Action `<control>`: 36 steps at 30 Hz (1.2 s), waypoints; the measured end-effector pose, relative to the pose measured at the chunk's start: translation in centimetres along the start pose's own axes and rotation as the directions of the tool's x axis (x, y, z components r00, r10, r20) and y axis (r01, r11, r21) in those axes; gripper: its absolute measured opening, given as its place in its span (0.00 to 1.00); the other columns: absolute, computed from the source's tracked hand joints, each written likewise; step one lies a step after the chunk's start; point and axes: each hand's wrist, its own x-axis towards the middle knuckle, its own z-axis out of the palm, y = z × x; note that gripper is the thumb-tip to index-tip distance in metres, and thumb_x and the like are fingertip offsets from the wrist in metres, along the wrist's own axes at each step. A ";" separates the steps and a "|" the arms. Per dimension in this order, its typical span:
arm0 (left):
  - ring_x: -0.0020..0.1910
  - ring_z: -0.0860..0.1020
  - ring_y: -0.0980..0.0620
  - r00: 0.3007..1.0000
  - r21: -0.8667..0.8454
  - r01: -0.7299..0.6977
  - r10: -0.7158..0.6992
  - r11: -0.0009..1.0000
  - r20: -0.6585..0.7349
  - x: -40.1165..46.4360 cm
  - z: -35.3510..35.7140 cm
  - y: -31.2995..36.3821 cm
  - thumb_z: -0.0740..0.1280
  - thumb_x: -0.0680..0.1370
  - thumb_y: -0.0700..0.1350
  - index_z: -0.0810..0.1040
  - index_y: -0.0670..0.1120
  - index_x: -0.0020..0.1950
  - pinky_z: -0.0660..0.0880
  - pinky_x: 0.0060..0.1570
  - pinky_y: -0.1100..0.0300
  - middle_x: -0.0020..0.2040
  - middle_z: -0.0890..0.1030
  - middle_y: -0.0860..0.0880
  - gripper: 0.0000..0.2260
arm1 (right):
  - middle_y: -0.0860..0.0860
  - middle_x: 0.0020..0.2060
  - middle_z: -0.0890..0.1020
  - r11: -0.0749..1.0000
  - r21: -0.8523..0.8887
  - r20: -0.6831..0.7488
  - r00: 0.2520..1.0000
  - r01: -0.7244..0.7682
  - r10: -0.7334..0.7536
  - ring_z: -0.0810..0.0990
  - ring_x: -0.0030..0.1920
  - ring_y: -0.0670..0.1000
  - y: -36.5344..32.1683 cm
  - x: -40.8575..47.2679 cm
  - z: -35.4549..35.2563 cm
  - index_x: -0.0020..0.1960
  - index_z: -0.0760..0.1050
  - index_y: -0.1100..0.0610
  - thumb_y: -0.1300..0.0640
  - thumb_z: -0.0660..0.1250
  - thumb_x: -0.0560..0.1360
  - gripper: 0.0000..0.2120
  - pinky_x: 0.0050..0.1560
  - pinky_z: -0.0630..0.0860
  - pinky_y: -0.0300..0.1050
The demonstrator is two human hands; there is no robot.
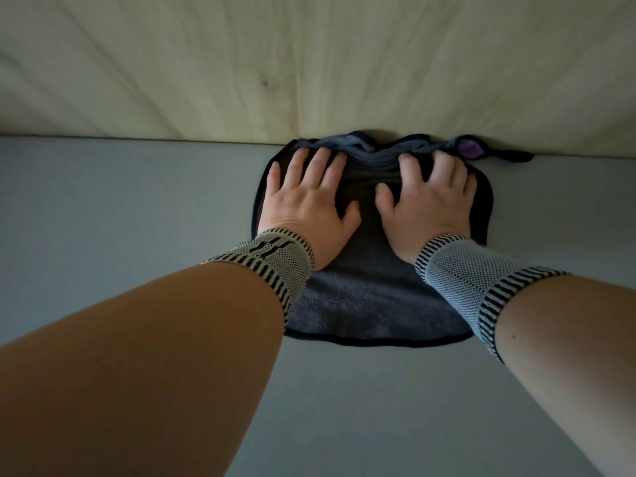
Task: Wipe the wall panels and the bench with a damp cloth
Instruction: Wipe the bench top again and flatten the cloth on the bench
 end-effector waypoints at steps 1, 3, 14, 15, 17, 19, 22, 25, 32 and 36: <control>0.80 0.46 0.48 1.000 0.002 0.031 -0.031 1.000 -0.001 -0.3 -0.2 -1.1 0.52 0.79 0.63 0.48 0.53 0.81 0.43 0.77 0.44 0.81 0.50 0.51 0.33 | 0.62 0.68 0.65 1.000 0.005 -0.008 1.000 0.026 -0.026 0.62 0.69 0.65 -1.2 -0.1 0.1 0.72 0.65 0.52 0.39 0.54 0.77 0.28 0.71 0.55 0.65; 0.80 0.45 0.47 0.994 0.000 0.111 -0.111 0.994 -0.006 -1.0 -0.4 -3.1 0.52 0.79 0.63 0.48 0.52 0.81 0.43 0.77 0.44 0.81 0.48 0.51 0.33 | 0.62 0.66 0.67 0.995 0.018 -0.036 0.995 0.098 -0.098 0.65 0.67 0.66 -3.3 -0.4 0.4 0.71 0.68 0.53 0.39 0.52 0.75 0.29 0.69 0.58 0.67; 0.80 0.40 0.46 0.903 -0.014 0.430 -0.430 0.903 0.021 -3.3 0.3 -1.4 0.51 0.79 0.62 0.43 0.48 0.81 0.40 0.76 0.42 0.81 0.40 0.47 0.35 | 0.59 0.75 0.61 0.900 0.113 0.047 0.902 0.422 -0.429 0.58 0.75 0.61 -3.0 -1.3 0.6 0.76 0.62 0.49 0.39 0.52 0.76 0.30 0.73 0.52 0.63; 0.80 0.39 0.45 0.894 -0.012 0.448 -0.448 0.894 0.027 -3.5 0.5 -0.6 0.51 0.79 0.62 0.42 0.48 0.81 0.40 0.76 0.42 0.81 0.40 0.46 0.35 | 0.59 0.76 0.60 0.890 0.115 0.057 0.892 0.441 -0.449 0.56 0.75 0.60 -2.1 -1.4 0.5 0.76 0.61 0.48 0.39 0.53 0.76 0.31 0.74 0.50 0.62; 0.79 0.39 0.44 0.880 -0.009 0.474 -0.474 0.880 0.032 -3.9 0.9 1.7 0.51 0.79 0.62 0.42 0.46 0.81 0.41 0.76 0.42 0.81 0.40 0.44 0.36 | 0.58 0.77 0.57 0.888 0.105 0.072 0.887 0.448 -0.456 0.55 0.76 0.60 0.3 -1.5 0.3 0.77 0.58 0.48 0.39 0.52 0.75 0.32 0.74 0.49 0.61; 0.79 0.39 0.43 0.879 -0.013 0.476 -0.475 0.879 0.033 -3.8 1.5 4.6 0.51 0.79 0.62 0.41 0.46 0.81 0.41 0.76 0.41 0.81 0.40 0.43 0.37 | 0.58 0.77 0.57 0.907 0.089 0.081 0.904 0.413 -0.420 0.54 0.76 0.60 3.3 -1.6 0.1 0.78 0.57 0.47 0.37 0.48 0.74 0.34 0.75 0.49 0.62; 0.79 0.39 0.43 0.904 -0.024 0.427 -0.426 0.904 0.037 -3.4 2.3 9.5 0.51 0.79 0.63 0.41 0.46 0.81 0.40 0.76 0.41 0.81 0.39 0.43 0.37 | 0.58 0.77 0.56 0.940 0.070 0.076 0.938 0.333 -0.338 0.53 0.77 0.60 8.3 -2.1 -0.1 0.78 0.56 0.48 0.36 0.44 0.72 0.36 0.74 0.49 0.62; 0.79 0.38 0.44 0.929 -0.024 0.368 -0.367 0.930 0.044 -3.8 3.0 13.1 0.50 0.79 0.63 0.40 0.47 0.81 0.39 0.76 0.42 0.81 0.38 0.44 0.37 | 0.58 0.78 0.54 0.964 0.063 0.085 0.961 0.259 -0.264 0.51 0.77 0.60 12.2 -3.3 -0.1 0.78 0.55 0.48 0.36 0.44 0.72 0.36 0.74 0.48 0.62; 0.79 0.35 0.46 0.960 -0.003 0.261 -0.259 0.965 0.102 -8.7 4.0 15.7 0.47 0.78 0.63 0.38 0.50 0.80 0.38 0.77 0.43 0.80 0.35 0.48 0.36 | 0.57 0.79 0.50 0.990 0.047 0.125 0.983 0.131 -0.136 0.48 0.78 0.59 15.1 -9.8 0.1 0.79 0.50 0.48 0.35 0.41 0.72 0.38 0.75 0.46 0.61; 0.79 0.35 0.47 0.973 -0.003 0.195 -0.193 0.981 0.125 -13.2 4.4 15.6 0.48 0.79 0.63 0.38 0.51 0.80 0.38 0.76 0.44 0.80 0.35 0.49 0.35 | 0.57 0.79 0.47 0.997 0.036 0.170 0.983 0.069 -0.074 0.45 0.78 0.59 15.0 -14.8 0.1 0.79 0.46 0.48 0.34 0.38 0.71 0.39 0.75 0.44 0.61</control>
